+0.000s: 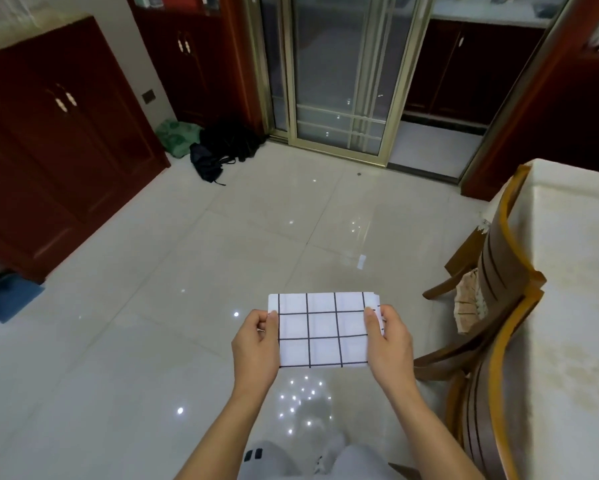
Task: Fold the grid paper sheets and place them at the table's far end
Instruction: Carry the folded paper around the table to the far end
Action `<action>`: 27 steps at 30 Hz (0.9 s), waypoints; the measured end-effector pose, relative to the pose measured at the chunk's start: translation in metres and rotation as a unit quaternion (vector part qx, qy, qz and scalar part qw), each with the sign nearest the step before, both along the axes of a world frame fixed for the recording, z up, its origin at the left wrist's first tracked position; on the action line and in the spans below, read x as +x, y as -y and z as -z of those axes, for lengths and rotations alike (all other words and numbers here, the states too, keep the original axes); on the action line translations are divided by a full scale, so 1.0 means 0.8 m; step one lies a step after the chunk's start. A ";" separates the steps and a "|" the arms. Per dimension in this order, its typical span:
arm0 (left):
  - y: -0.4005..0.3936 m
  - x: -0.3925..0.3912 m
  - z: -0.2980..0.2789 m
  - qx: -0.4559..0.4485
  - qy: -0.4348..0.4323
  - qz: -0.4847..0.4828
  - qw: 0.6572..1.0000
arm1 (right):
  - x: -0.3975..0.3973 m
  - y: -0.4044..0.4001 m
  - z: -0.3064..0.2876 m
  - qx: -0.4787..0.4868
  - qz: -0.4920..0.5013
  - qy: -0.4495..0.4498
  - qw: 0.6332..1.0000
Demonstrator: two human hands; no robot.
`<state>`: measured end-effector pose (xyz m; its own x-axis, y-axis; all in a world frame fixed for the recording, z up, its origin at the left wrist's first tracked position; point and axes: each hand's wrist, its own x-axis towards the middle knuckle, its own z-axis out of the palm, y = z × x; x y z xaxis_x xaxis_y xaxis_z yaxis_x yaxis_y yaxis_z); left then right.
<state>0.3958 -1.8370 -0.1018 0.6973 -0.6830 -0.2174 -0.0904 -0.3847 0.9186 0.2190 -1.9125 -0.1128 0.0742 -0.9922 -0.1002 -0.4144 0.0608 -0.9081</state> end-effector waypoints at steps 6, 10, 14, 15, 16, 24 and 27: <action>0.093 -0.003 -0.003 0.005 0.037 0.027 0.999 | -0.007 0.081 0.001 0.013 0.026 0.010 1.000; 0.146 0.000 0.005 0.017 0.045 0.048 0.998 | -0.006 0.130 0.008 0.025 0.044 0.007 0.999; 0.210 0.008 0.018 0.025 0.057 0.074 0.995 | 0.000 0.182 0.020 0.038 0.054 -0.008 0.998; 0.230 0.012 0.021 0.026 0.058 0.082 0.995 | 0.002 0.199 0.023 0.042 0.062 -0.009 0.997; 0.252 0.015 0.023 0.028 0.058 0.090 0.994 | 0.004 0.218 0.024 0.048 0.073 -0.007 0.996; 0.457 0.063 0.010 0.014 0.034 0.147 0.988 | 0.044 0.388 0.006 0.050 0.135 -0.007 0.990; 0.528 0.081 0.009 0.010 0.022 0.174 0.985 | 0.061 0.445 0.000 0.029 0.167 -0.007 0.986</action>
<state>0.4606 -2.2593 -0.1091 0.4319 -0.8778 -0.2073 -0.2596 -0.3411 0.9035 0.2675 -2.2683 -0.1129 -0.2574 -0.9536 -0.1559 -0.3754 0.2473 -0.8933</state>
